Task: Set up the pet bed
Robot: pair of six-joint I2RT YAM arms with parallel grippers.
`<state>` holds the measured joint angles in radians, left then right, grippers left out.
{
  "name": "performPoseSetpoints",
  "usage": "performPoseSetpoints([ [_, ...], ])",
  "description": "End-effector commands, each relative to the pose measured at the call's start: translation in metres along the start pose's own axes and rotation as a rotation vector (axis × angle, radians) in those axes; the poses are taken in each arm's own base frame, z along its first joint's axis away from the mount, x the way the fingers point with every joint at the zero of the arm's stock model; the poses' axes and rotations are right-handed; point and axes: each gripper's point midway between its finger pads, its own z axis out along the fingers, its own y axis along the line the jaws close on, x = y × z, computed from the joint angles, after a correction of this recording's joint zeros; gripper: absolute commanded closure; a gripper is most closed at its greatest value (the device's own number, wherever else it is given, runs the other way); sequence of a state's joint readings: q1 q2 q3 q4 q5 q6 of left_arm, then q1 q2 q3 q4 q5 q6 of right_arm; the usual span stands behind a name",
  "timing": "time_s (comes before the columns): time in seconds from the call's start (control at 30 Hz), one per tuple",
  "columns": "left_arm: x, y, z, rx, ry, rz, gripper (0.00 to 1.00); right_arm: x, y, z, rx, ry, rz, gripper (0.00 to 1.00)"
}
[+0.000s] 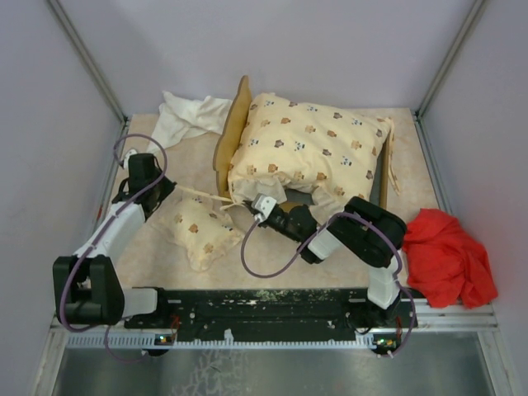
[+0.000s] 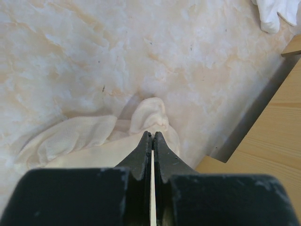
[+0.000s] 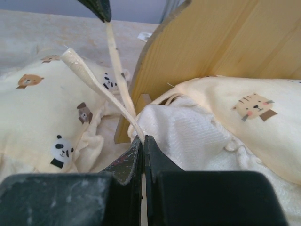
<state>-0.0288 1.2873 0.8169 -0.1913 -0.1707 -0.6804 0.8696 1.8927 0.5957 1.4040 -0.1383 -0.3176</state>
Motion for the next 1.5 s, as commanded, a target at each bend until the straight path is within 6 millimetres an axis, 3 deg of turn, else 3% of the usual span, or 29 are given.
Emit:
performPoseSetpoints([
  [0.0,-0.029,0.005,0.001,-0.033,-0.088,-0.015,1.0,-0.011,0.006,0.003,-0.081,-0.057,-0.105,1.0],
  [0.17,-0.034,0.004,0.005,-0.037,-0.081,-0.027,1.0,-0.015,0.001,0.006,-0.086,-0.055,-0.14,1.0],
  [0.3,-0.024,-0.002,0.005,0.005,-0.034,-0.015,1.0,-0.013,0.017,0.005,-0.18,-0.047,-0.169,1.0],
  [0.33,-0.021,-0.002,0.005,0.013,-0.02,-0.008,1.0,-0.01,0.024,0.004,-0.216,-0.026,-0.173,0.97],
  [0.4,-0.016,-0.004,0.002,0.033,0.007,0.011,0.99,-0.007,0.036,0.003,-0.284,0.012,-0.179,0.83],
  [0.57,-0.004,-0.023,-0.015,0.171,0.063,0.052,0.61,-0.013,0.047,-0.01,-0.367,0.107,-0.105,0.61],
  [0.6,-0.001,-0.031,-0.021,0.222,0.072,0.063,0.57,-0.01,0.043,-0.013,-0.345,0.148,-0.077,0.6],
  [0.63,0.004,-0.038,-0.027,0.275,0.082,0.076,0.53,-0.021,0.032,-0.014,-0.289,0.158,-0.052,0.59],
  [0.73,0.016,-0.065,-0.053,0.445,0.117,0.125,0.46,-0.03,0.014,-0.021,-0.2,0.231,0.008,0.55],
  [0.93,0.059,-0.106,-0.097,0.682,0.197,0.268,0.46,-0.056,-0.014,-0.018,-0.055,0.287,0.134,0.52],
  [1.0,0.077,-0.112,-0.106,0.717,0.243,0.297,0.47,-0.065,-0.024,-0.014,-0.003,0.274,0.161,0.51],
  [1.1,0.094,-0.112,-0.115,0.736,0.289,0.3,0.48,-0.06,-0.035,-0.006,0.059,0.306,0.166,0.5],
  [1.2,0.094,-0.108,-0.119,0.731,0.27,0.288,0.49,-0.048,-0.04,0.001,0.098,0.343,0.169,0.5],
  [1.47,0.085,-0.106,-0.128,0.736,0.217,0.289,0.51,-0.035,-0.034,0.018,0.086,0.379,0.22,0.53],
])
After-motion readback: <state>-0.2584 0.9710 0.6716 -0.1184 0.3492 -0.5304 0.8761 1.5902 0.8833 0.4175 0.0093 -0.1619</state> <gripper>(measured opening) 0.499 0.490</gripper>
